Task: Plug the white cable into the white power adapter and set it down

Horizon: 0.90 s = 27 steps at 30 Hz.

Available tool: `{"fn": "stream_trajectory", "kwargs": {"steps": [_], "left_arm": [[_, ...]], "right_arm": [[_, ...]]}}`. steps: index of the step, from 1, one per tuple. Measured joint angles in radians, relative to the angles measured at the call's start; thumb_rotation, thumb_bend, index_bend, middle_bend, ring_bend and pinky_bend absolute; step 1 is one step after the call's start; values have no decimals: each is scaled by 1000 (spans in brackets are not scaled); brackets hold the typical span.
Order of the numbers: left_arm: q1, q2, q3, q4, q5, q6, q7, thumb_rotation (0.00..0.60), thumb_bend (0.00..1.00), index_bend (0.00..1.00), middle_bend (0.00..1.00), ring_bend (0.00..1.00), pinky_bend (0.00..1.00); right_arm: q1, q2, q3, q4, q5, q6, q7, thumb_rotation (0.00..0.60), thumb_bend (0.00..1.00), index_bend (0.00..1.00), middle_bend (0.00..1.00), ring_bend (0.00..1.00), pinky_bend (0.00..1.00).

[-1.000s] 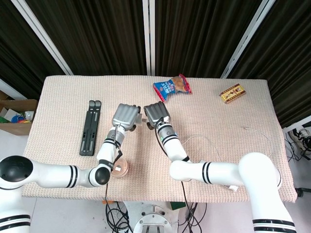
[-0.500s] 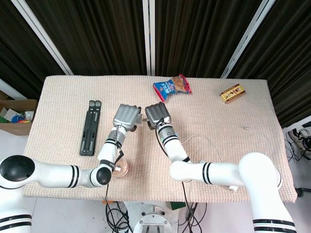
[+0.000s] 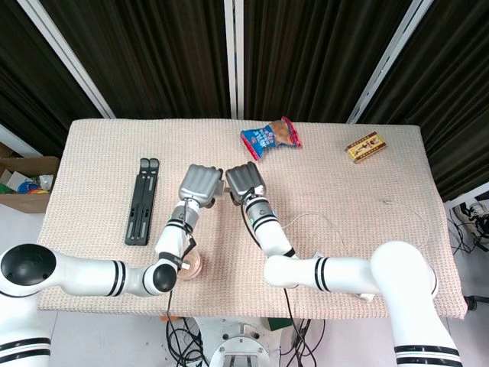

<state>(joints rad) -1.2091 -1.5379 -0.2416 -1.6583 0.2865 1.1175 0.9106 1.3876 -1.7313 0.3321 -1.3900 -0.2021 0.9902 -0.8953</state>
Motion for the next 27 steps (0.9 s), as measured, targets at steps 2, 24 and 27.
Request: {"fn": "stream_trajectory", "kwargs": {"steps": [2, 24, 27], "left_arm": [[-1, -1, 0, 0, -1, -1, 0, 589, 288, 504, 468, 774, 1000], [10, -1, 12, 13, 17, 5, -7, 589, 287, 503, 468, 773, 1000], [10, -9, 14, 24, 18, 4, -7, 589, 288, 503, 468, 771, 1000]], "right_arm": [[1, -3, 2, 2, -1, 0, -1, 600, 472, 622, 616, 463, 356], [-33, 23, -8, -71, -18, 70, -18, 600, 176, 92, 307, 240, 265], [-49, 34, -8, -96, -33, 72, -2, 600, 173, 10, 189, 127, 197]]}}
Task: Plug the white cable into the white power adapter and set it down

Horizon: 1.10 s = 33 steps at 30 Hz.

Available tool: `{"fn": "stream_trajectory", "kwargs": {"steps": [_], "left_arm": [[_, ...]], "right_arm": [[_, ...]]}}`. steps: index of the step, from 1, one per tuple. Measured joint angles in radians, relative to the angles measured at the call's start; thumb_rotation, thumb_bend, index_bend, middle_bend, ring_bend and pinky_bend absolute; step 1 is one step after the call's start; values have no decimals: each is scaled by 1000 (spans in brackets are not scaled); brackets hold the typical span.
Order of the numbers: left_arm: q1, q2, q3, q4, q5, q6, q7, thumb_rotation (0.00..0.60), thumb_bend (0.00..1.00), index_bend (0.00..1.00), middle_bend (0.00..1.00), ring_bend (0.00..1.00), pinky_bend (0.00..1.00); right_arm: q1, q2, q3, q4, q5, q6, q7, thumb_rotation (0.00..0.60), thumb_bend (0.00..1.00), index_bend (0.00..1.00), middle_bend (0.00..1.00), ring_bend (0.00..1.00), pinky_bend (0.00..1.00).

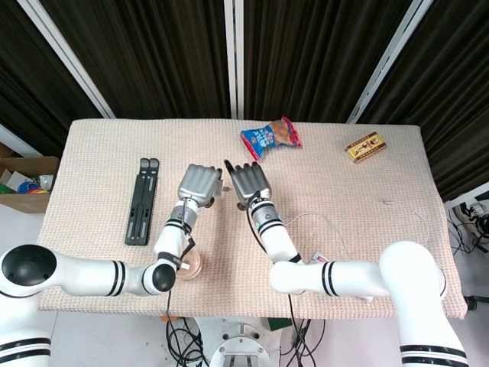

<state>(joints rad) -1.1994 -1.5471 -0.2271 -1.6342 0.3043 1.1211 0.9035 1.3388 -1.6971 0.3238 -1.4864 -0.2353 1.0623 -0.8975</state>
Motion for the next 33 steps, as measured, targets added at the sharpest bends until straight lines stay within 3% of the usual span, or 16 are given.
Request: {"fn": "stream_trajectory", "kwargs": {"steps": [4, 9, 12, 16, 19, 22, 28, 33], "left_arm": [[2, -15, 4, 25, 5, -11, -6, 590, 287, 501, 465, 763, 998], [5, -45, 15, 78, 16, -37, -16, 591, 285, 483, 457, 736, 988], [7, -71, 27, 129, 26, -51, -18, 591, 260, 420, 428, 655, 963], [13, -114, 46, 214, 45, -82, -26, 591, 222, 270, 307, 441, 757], [27, -137, 58, 260, 83, -98, -47, 592, 201, 208, 239, 333, 543], [51, -139, 66, 268, 134, -107, -93, 585, 191, 174, 201, 264, 408], [130, -86, 97, 223, 288, -77, -189, 580, 188, 166, 185, 234, 381], [252, 45, 157, 129, 486, 61, -286, 596, 188, 170, 186, 226, 354]], "right_arm": [[-31, 19, -6, -36, -46, -1, 43, 600, 154, 0, 19, 1, 42], [-96, 49, -22, -88, -171, 5, 145, 600, 120, 0, 0, 0, 0], [-157, 83, -39, -132, -271, 20, 223, 600, 121, 0, 0, 0, 0], [-256, 169, -68, -204, -373, 55, 319, 600, 120, 0, 0, 0, 0], [-330, 245, -95, -248, -418, 81, 372, 600, 120, 0, 0, 0, 0], [-401, 314, -122, -282, -457, 103, 423, 600, 122, 0, 6, 0, 0], [-537, 436, -183, -324, -543, 136, 529, 600, 146, 0, 38, 0, 0], [-645, 530, -233, -329, -661, 170, 641, 600, 187, 0, 60, 0, 0]]}}
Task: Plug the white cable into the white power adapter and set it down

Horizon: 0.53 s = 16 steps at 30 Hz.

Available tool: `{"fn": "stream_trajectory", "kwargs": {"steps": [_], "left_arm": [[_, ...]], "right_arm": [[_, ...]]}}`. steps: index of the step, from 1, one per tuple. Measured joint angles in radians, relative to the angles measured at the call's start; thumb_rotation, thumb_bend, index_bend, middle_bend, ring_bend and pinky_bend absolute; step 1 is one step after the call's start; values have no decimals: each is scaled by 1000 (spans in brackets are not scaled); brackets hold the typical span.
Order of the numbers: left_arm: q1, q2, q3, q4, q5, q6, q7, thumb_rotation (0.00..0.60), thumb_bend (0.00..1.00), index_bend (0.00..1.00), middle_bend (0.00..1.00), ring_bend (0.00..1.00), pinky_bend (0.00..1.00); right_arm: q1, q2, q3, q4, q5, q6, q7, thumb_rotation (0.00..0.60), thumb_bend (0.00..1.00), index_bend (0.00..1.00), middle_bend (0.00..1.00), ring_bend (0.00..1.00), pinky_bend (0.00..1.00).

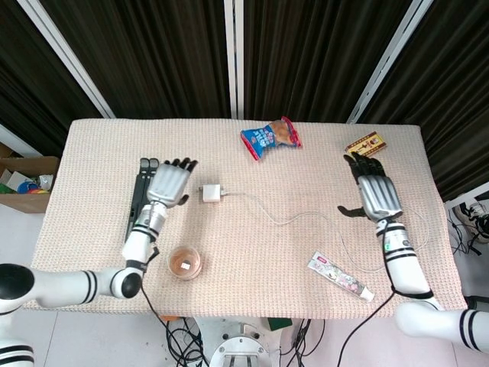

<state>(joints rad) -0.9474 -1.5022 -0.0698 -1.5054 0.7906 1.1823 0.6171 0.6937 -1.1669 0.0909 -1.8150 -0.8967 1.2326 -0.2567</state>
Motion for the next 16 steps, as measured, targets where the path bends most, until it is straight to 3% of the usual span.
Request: {"fn": "stream_trajectory", "kwargs": {"steps": [9, 16], "left_arm": [[280, 297, 140, -88, 349, 217, -342, 600, 189, 189, 188, 202, 312], [529, 375, 226, -103, 464, 419, -467, 600, 188, 190, 193, 202, 306]], "right_arm": [[-224, 100, -93, 97, -271, 99, 293, 600, 277, 0, 70, 0, 0], [-380, 115, -140, 158, -384, 218, 404, 600, 291, 0, 75, 0, 0]]}}
